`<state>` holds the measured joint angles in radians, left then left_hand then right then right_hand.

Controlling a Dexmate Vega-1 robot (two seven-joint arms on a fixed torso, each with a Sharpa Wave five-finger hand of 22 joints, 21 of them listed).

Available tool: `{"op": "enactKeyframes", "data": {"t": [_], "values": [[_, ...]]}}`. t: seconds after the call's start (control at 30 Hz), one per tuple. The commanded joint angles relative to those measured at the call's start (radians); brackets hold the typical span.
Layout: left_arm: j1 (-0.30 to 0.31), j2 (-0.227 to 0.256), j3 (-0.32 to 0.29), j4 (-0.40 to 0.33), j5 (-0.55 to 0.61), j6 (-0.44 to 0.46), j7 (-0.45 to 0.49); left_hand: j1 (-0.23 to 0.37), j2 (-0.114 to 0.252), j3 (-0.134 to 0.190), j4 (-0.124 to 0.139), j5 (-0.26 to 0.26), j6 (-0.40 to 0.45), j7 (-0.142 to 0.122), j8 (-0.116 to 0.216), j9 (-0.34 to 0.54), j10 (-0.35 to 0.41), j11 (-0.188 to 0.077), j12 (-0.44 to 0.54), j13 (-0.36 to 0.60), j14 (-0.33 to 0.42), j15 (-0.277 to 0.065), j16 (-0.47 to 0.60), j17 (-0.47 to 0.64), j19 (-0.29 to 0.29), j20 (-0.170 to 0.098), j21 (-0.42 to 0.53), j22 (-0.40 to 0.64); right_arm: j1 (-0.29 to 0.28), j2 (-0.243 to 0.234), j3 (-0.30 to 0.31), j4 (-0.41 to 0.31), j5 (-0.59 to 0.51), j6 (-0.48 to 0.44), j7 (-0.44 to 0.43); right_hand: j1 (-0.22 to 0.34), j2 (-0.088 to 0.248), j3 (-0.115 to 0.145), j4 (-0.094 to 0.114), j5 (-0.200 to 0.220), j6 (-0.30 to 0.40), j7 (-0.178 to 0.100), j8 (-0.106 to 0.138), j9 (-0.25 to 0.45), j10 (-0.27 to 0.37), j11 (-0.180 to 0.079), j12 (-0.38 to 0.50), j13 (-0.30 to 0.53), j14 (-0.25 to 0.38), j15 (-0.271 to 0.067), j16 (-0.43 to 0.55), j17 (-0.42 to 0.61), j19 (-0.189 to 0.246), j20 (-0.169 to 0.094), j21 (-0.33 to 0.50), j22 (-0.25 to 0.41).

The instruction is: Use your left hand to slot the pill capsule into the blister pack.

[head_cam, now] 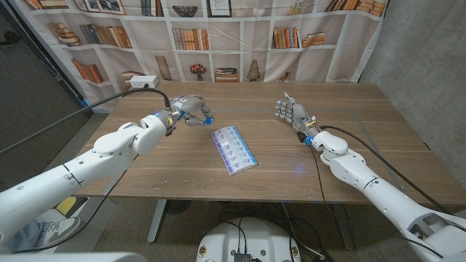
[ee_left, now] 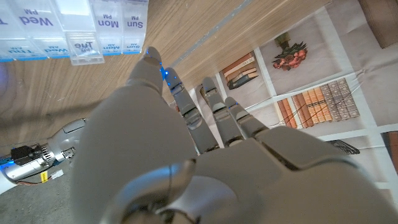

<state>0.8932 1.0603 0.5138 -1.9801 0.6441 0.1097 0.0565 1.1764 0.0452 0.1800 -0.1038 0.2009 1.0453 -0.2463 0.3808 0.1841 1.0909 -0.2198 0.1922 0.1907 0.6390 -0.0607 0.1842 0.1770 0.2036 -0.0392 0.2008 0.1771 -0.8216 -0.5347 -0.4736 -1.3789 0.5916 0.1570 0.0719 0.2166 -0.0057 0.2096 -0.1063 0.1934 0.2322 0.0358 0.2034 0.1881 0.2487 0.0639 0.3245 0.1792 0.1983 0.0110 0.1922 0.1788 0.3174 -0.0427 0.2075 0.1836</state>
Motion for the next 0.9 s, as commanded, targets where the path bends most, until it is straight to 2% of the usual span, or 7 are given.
{"op": "enactKeyframes", "data": {"t": [0.03,0.5,0.9], "values": [[0.021,0.0,-0.001,-0.029,0.029,-0.067,-0.04,0.001,-0.004,0.004,0.0,0.001,0.046,0.035,0.0,0.003,0.007,-0.001,-0.001,0.004,-0.006,-0.147,0.002,0.002,0.002,-0.063,0.0,0.001,-0.015,0.001,0.004,0.003,0.007,0.013,0.002,-0.001,0.01,-0.004,0.003,0.003,0.008,-0.001,0.001,0.003,0.01,0.002,-0.005,0.003,0.003,0.0,-0.001,0.003,0.005,-0.021,0.0,0.002],[0.047,-0.022,0.011,-0.033,0.159,-0.072,-0.004,0.006,-0.003,0.007,-0.002,0.001,0.049,0.035,-0.001,0.003,0.009,-0.001,-0.001,0.004,-0.001,-0.147,0.004,0.003,-0.003,-0.062,-0.002,0.0,-0.027,-0.012,0.007,-0.02,0.017,-0.013,-0.003,-0.001,0.011,-0.005,0.003,0.003,0.008,-0.001,0.0,0.004,0.012,0.004,-0.008,0.003,0.001,0.002,-0.002,0.003,0.003,-0.019,-0.001,0.002],[-0.014,-0.103,0.076,0.048,0.205,-0.129,-0.008,0.009,-0.003,0.009,-0.003,0.001,0.053,0.035,-0.001,0.003,0.012,-0.001,0.0,0.004,-0.001,-0.146,0.003,0.003,-0.008,-0.051,-0.003,0.0,-0.072,-0.059,0.034,-0.087,0.029,-0.038,-0.031,-0.002,0.011,-0.006,0.003,0.003,0.009,-0.002,0.0,0.004,0.012,0.002,-0.012,0.003,0.002,0.002,-0.002,0.004,0.002,-0.018,-0.001,0.002]]}}
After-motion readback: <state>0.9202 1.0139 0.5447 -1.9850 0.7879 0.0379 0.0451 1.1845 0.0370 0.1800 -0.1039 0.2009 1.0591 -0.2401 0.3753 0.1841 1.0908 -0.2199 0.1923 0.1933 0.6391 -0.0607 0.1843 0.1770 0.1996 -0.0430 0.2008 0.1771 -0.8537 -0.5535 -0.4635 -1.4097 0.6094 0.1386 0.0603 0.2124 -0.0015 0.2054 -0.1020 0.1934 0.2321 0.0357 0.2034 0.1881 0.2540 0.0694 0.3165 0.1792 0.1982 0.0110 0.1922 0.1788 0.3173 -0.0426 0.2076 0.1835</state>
